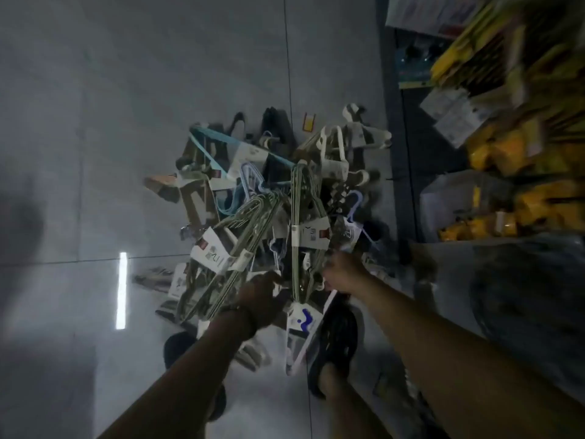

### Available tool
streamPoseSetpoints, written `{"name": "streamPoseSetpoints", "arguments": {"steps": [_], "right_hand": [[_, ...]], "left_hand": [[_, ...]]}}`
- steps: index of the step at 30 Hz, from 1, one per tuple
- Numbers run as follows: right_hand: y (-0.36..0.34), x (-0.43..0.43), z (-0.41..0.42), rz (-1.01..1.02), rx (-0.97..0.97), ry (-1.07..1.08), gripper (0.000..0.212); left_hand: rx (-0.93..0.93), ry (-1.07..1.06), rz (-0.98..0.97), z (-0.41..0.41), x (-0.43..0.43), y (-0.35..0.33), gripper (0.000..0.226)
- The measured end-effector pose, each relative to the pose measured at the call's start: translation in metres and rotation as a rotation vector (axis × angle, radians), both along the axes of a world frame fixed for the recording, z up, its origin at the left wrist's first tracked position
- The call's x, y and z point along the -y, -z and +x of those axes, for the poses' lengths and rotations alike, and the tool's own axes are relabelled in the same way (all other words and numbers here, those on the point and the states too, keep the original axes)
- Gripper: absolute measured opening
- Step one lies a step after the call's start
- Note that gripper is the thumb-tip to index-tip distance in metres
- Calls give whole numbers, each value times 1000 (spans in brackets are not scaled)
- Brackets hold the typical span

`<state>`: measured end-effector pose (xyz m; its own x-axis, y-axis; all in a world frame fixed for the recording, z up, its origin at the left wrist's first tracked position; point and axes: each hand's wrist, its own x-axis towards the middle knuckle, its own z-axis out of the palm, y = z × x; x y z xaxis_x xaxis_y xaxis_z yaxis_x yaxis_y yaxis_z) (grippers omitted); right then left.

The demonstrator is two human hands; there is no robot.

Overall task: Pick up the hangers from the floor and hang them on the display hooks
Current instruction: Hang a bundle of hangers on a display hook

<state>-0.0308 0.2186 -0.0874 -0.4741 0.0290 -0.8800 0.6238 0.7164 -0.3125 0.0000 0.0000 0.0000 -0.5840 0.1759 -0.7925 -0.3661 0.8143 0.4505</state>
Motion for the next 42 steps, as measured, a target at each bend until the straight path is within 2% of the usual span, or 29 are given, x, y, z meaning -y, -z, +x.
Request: {"name": "streamPoseSetpoints", "arguments": {"steps": [3, 5, 7, 9, 11, 15, 17, 23, 28, 32, 33, 34, 36, 37, 39, 40, 41, 42], "right_hand": [[65, 5, -6, 29, -23, 236, 40], [98, 8, -7, -35, -62, 450, 47], [124, 11, -5, -114, -116, 620, 54], [146, 14, -5, -191, -100, 818, 46], [161, 14, -4, -239, -45, 961, 35], [148, 7, -3, -137, -105, 895, 26], [125, 4, 0, -162, -121, 914, 24], [31, -3, 11, -340, -224, 938, 37], [-33, 18, 8, -523, -326, 868, 44], [-63, 50, -4, -639, -391, 692, 41], [-68, 56, -9, -592, -446, 608, 44], [-72, 62, -15, -478, -519, 489, 58], [-75, 73, -35, -190, -682, 94, 95], [-75, 79, -47, -86, -759, -147, 105], [-75, 97, -72, 43, -847, -578, 107], [-73, 109, -85, 50, -828, -737, 103], [-70, 122, -96, 25, -767, -847, 100], [-66, 134, -106, -17, -696, -910, 99]], "left_hand": [[44, -131, 38, -33, -22, 72, 40], [60, -219, 105, -47, -37, 111, 45], [95, -318, 183, -47, -46, 146, 61], [106, -419, 213, -44, -51, 171, 77], [138, -558, 303, -43, -59, 184, 62], [118, -689, 372, -50, -64, 173, 40], [104, -745, 428, -54, -60, 152, 29], [122, -848, 498, -42, -47, 109, 37], [90, -936, 515, -33, -31, 84, 31], [184, -871, 608, -23, 1, 64, 29], [232, -869, 648, -21, 15, 57, 28], [294, -864, 640, -21, 28, 51, 26], [423, -812, 669, -16, 57, 51, 25], [503, -819, 691, -15, 73, 52, 25], [552, -685, 701, -17, 107, 51, 25], [556, -626, 697, -15, 123, 54, 36], [613, -607, 725, -15, 135, 50, 46], [669, -588, 755, -12, 146, 52, 44]]}}
